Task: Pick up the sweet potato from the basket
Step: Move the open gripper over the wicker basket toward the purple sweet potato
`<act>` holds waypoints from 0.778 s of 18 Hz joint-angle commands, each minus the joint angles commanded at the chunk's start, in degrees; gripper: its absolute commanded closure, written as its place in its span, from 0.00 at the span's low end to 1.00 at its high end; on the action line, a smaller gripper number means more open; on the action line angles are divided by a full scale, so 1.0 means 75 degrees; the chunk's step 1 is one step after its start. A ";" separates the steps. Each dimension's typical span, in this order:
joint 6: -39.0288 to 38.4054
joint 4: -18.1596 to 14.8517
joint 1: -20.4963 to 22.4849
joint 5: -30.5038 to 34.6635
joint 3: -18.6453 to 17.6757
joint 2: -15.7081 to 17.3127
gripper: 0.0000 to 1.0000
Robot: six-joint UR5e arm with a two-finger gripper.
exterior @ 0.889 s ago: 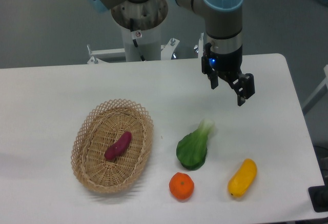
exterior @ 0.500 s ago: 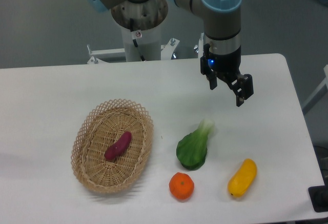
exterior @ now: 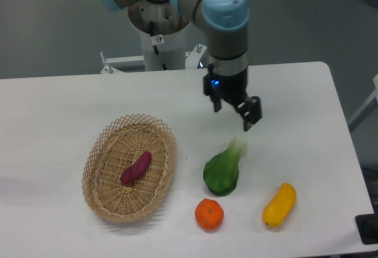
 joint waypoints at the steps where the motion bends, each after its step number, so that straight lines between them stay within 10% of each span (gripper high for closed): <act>1: -0.0517 0.0047 -0.0223 0.0012 0.0000 -0.0094 0.00; 14: -0.2116 0.0481 -0.1889 0.0000 0.0000 -0.1629 0.00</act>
